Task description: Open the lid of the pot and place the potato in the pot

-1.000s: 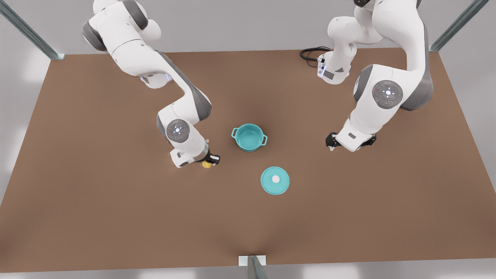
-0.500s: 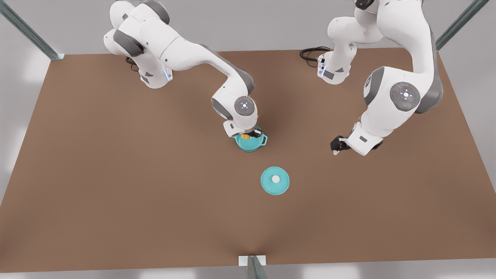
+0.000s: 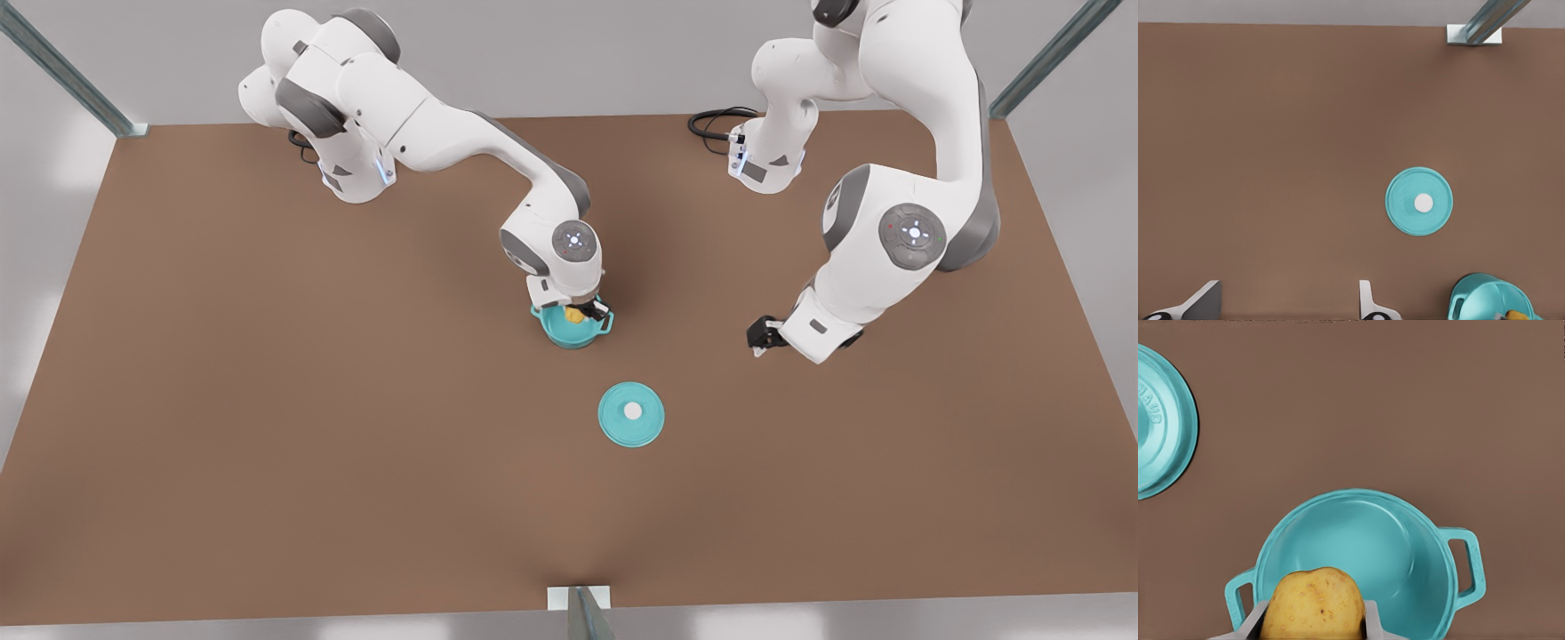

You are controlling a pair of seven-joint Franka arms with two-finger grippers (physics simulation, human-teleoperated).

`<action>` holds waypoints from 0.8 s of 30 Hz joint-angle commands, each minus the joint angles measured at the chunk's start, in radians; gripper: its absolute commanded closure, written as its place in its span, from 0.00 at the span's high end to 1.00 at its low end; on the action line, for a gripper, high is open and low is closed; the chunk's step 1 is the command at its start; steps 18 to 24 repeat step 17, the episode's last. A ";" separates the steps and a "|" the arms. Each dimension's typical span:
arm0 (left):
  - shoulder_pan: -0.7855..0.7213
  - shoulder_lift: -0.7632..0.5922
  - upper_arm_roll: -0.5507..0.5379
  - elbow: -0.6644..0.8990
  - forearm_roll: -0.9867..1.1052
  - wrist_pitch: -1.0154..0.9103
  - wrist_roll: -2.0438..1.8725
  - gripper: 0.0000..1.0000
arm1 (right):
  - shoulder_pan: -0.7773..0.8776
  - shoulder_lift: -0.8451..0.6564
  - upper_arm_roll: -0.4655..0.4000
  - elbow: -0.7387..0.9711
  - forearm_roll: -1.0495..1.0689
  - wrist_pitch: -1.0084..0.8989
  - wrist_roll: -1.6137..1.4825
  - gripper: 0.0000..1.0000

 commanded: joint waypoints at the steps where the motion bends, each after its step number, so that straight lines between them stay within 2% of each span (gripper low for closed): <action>1: -0.001 -0.001 0.000 0.001 0.001 -0.002 0.006 1.00 | 0.001 -0.001 0.000 0.000 -0.008 0.009 0.149 1.00; 7: -0.002 0.001 0.000 0.004 0.002 -0.001 0.006 1.00 | -0.039 -0.022 -0.003 0.008 -0.008 -0.002 0.121 1.00; 9: -0.002 0.001 0.000 0.004 0.002 -0.001 0.006 1.00 | -0.269 -0.113 -0.007 0.011 -0.058 -0.134 -0.081 1.00; 12: -0.002 0.002 0.000 0.002 0.002 -0.001 0.006 1.00 | -0.639 -0.306 -0.009 0.007 -0.059 -0.427 -0.800 1.00; 14: -0.001 0.002 0.000 0.002 0.002 -0.001 0.006 1.00 | -0.837 -0.360 -0.009 0.002 -0.051 -0.447 -1.199 1.00; 15: -0.001 0.002 0.000 0.002 0.004 -0.001 0.006 1.00 | -0.886 -0.363 -0.011 0.010 -0.042 -0.456 -1.298 1.00; 24: -0.001 0.002 0.000 0.001 0.004 -0.001 0.006 1.00 | -0.898 -0.363 -0.009 0.016 -0.026 -0.456 -1.312 1.00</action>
